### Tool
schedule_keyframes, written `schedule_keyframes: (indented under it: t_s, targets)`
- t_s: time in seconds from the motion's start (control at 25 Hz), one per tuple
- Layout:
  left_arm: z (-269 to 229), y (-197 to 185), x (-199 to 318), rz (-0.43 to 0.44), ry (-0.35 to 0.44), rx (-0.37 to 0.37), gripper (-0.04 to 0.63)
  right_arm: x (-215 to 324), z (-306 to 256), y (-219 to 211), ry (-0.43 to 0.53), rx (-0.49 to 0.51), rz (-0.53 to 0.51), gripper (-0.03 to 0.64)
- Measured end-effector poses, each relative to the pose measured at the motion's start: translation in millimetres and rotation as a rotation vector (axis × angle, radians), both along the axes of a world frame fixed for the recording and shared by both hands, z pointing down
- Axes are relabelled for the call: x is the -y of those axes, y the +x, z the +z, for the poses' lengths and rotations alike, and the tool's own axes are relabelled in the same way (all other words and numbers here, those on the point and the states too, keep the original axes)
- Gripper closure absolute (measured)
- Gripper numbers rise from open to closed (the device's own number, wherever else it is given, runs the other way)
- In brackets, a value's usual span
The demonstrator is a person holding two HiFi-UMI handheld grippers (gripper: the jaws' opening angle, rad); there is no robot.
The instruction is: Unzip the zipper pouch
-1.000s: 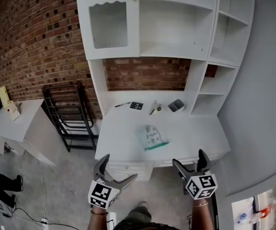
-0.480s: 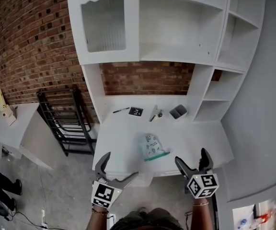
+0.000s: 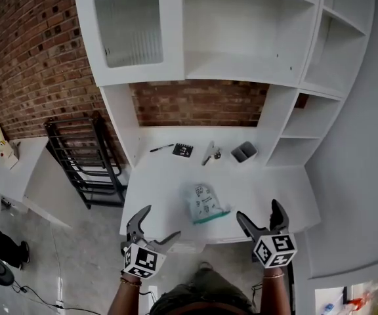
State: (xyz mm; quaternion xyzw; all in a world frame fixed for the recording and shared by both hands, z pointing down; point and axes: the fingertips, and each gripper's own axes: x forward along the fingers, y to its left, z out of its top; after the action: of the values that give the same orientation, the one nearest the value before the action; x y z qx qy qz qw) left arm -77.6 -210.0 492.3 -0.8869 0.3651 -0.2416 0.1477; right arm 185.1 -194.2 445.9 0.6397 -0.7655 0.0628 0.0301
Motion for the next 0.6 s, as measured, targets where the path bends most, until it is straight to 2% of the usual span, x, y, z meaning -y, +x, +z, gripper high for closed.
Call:
schedule_keyframes:
  t_s: [0.16,0.28,0.48,0.6]
  targets:
    - [30.3,14.0,19.2,0.014,0.019,0.112,0.112,26.4,-8.2,13.9,0.012,-0.002,-0.007,0.086]
    - [58.3,19.8,36.9,0.038,0.066,0.275,0.124,44.6,-10.2,18.1,0.012,-0.013,-0.022,0.087]
    - [94.8,34.9,55.9,0.143,0.173,0.481,0.169,63.3,0.1,22.5,-0.001,-0.018,-0.031,0.091]
    - [114.9,45.7,63.0,0.235,0.230,0.606,0.184,71.8,5.6,24.9,-0.017,-0.022,-0.032,0.091]
